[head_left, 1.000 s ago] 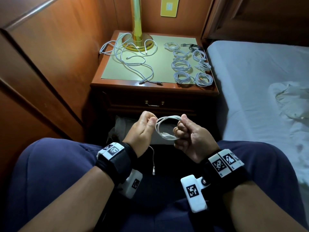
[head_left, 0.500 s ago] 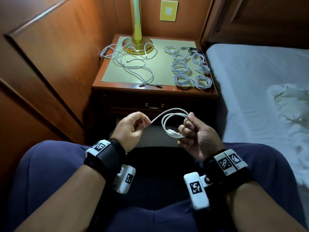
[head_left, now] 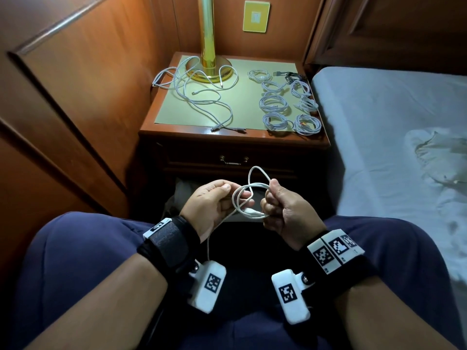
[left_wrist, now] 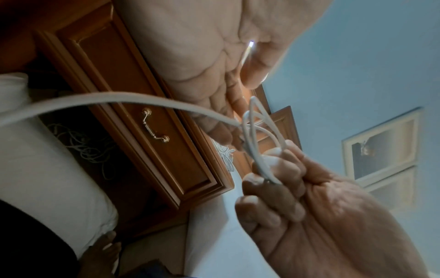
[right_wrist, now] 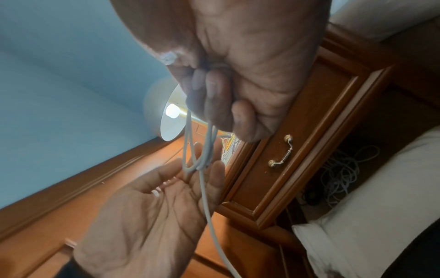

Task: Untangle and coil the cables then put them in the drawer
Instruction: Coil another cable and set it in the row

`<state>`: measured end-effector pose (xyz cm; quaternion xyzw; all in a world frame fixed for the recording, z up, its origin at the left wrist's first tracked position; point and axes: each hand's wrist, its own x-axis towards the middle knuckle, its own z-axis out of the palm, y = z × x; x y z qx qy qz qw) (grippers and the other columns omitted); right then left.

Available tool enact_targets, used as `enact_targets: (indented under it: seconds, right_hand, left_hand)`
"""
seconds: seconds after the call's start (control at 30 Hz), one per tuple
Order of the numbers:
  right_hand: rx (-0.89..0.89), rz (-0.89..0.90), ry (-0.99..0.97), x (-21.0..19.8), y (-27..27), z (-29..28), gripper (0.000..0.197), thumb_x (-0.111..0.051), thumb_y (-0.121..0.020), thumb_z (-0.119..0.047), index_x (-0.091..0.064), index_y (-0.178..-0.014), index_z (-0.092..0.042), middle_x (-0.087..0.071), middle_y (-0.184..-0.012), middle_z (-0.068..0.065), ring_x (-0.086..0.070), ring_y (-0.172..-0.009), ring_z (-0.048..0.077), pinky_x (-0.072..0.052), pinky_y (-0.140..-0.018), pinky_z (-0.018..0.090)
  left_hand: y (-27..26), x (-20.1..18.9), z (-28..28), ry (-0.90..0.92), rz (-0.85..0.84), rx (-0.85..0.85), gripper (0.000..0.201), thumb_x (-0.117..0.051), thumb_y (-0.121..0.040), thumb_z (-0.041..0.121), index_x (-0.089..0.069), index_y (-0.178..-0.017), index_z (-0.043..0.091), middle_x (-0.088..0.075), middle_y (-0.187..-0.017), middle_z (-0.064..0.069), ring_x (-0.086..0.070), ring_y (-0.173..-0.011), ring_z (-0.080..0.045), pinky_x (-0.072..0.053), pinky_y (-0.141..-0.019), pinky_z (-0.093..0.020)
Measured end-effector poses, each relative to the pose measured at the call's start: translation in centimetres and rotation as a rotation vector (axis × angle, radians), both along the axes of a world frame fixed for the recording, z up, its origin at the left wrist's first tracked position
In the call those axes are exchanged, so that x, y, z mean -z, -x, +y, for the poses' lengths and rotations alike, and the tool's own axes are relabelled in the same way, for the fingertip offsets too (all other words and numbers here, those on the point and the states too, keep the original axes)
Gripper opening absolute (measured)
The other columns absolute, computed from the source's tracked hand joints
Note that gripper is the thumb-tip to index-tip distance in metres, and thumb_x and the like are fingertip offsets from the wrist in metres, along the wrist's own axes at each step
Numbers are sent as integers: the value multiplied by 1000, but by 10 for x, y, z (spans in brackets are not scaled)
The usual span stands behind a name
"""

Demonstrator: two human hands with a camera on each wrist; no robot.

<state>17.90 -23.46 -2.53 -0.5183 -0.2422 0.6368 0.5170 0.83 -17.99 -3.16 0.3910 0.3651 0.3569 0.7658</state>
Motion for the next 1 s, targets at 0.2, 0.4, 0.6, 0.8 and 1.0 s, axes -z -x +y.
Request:
enact_targets:
  seconds: [0.2, 0.4, 0.6, 0.8, 1.0]
  right_hand:
    - [-34, -312, -62, 11, 5, 1, 45, -38, -107, -33, -41, -65, -18, -37, -48, -7, -30, -37, 4, -26, -38, 17]
    - [-21, -561, -88, 22, 2, 4, 47, -39, -107, -34, -42, -62, -19, -40, -48, -11, -34, -42, 4, -30, -49, 26]
    - [12, -713, -145, 23, 5, 3, 48, -41, -107, -32, -48, -60, -23, -44, -47, -13, -40, -44, 1, -35, -51, 22]
    - [17, -783, -202, 12, 10, 0, 44, -40, -107, -26, -49, -64, -28, -53, -45, -24, -50, -47, -7, -38, -53, 10]
    - [16, -800, -217, 14, 7, 2, 46, -42, -106, -31, -48, -61, -26, -46, -44, -15, -44, -43, -2, -35, -51, 13]
  left_hand:
    - [-2, 5, -1, -250, 226, -28, 33, -73, -83, -4, -55, -109, 4, -69, -92, -13, -73, -85, -34, -61, -79, -41]
    - [-8, 8, -6, -372, 383, 46, 52, -84, -73, -1, -51, -105, 20, -57, -92, -2, -65, -70, -13, -59, -69, -34]
    - [-14, 12, -7, -580, 699, -35, 27, -80, -76, 15, -53, -75, 19, -60, -70, 5, -57, -55, -13, -50, -56, -25]
    - [-10, 10, -9, -830, 821, -114, 23, -79, -75, 18, -57, -71, 24, -62, -70, 9, -59, -60, -5, -49, -56, -18]
    - [-10, 7, -11, -937, 826, -187, 20, -78, -74, 12, -60, -72, 21, -61, -71, 10, -60, -63, -6, -51, -59, -22]
